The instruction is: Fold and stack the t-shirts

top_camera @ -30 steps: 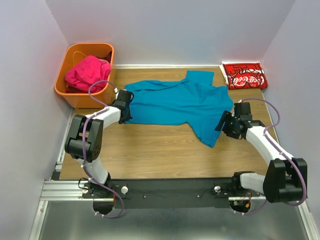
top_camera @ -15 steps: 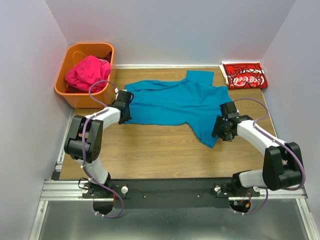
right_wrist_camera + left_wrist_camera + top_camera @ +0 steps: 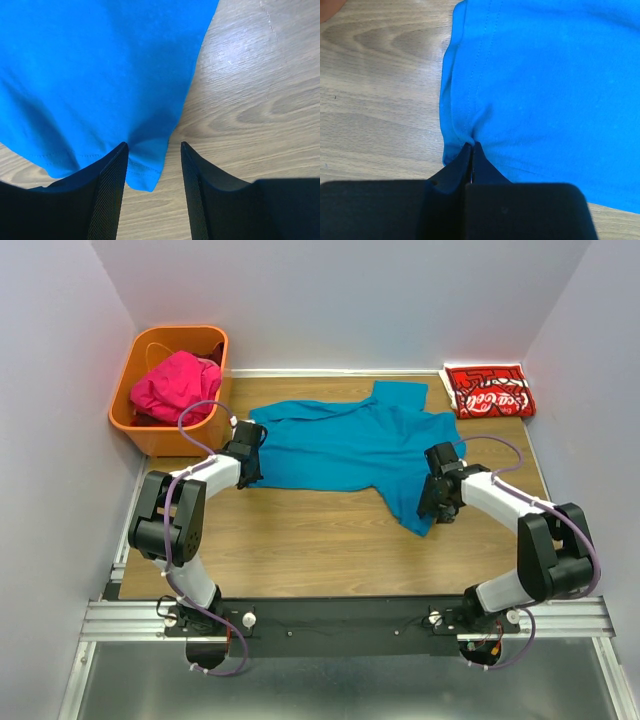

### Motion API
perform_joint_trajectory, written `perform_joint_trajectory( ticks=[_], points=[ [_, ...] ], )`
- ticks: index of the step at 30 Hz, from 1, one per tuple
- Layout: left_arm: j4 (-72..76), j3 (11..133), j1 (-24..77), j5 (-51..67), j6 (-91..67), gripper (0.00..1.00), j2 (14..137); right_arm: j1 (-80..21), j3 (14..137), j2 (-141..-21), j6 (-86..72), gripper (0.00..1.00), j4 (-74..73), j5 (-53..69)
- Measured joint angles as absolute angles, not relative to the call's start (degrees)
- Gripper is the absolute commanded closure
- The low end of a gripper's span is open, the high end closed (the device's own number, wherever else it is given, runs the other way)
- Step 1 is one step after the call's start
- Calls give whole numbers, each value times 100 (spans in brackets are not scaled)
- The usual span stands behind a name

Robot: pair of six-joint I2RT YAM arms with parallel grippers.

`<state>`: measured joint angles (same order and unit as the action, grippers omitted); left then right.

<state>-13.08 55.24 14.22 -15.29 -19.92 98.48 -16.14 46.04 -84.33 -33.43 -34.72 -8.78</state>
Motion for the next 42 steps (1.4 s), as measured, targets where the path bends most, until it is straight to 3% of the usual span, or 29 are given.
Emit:
perform_joint_trajectory(
  ticks=[13, 24, 27, 33, 42],
  points=[
    [-1273, 5474, 1420, -1483, -1949, 100, 9813, -1619, 4893, -8517, -3472, 50, -3564, -1131],
    [-1278, 5426, 1422, -1444, -1933, 100, 9762, -1564, 4661, -8761, -3544, 64, -2921, -1146],
    [-1278, 5424, 1420, -1437, -1931, 100, 9760, -1562, 4541, -8678, -3540, 63, -2797, -1155],
    [-1278, 5422, 1420, -1435, -1931, 100, 9760, -1553, 4473, -8556, -3505, 52, -2687, -1160],
    [-1278, 5422, 1420, -1435, -1931, 100, 9760, -1485, 4683, -8549, -3446, 52, -3085, -1500]
  ],
)
